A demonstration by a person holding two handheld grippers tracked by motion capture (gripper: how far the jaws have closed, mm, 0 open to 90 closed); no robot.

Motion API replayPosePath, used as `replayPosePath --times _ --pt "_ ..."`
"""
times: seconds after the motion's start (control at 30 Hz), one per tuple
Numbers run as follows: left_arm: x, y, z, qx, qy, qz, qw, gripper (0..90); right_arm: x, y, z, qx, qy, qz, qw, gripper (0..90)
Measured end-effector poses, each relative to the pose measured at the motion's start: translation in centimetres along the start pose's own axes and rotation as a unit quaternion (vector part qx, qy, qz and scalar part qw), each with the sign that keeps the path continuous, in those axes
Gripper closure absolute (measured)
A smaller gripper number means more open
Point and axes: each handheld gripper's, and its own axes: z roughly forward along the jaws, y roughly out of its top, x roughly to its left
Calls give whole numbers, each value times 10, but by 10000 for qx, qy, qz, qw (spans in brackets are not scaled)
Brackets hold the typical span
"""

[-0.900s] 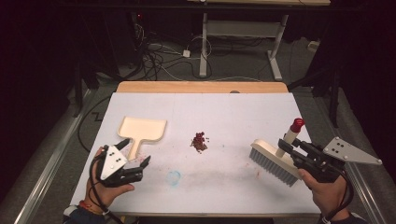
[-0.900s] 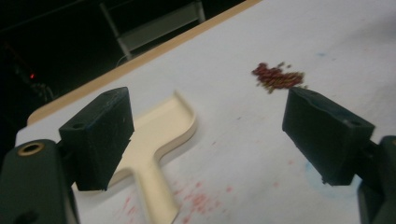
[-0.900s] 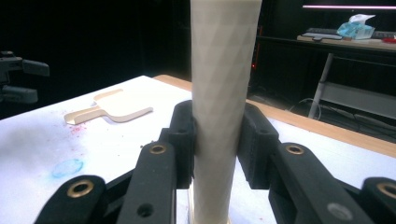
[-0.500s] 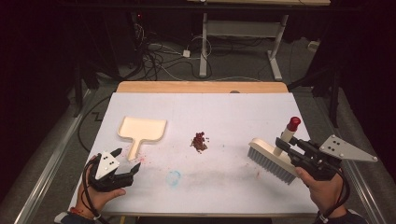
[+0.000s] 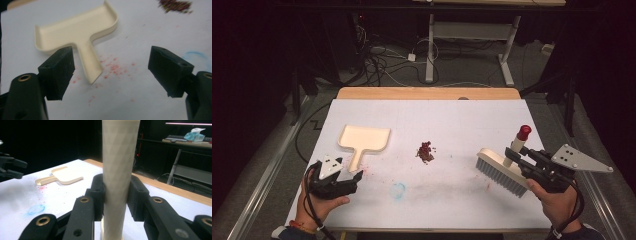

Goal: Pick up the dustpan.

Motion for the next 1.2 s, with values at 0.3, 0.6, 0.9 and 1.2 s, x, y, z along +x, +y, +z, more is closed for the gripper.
replayPosePath --times 0.3,0.6,0.9,1.2 --pt "45 35 52 733 -331 -737 9940 266 0 -3 7 110 -32 35 9999 703" --pt "56 27 97 1417 -548 -1321 9795 374 -4 -5 11 139 -26 76 9999 703" --pt "48 26 98 1399 -47 -1113 9839 583 -1 -5 19 177 -12 52 9998 703" --pt "45 26 96 1366 43 -1028 9853 640 -1 -8 21 232 16 84 9997 703"
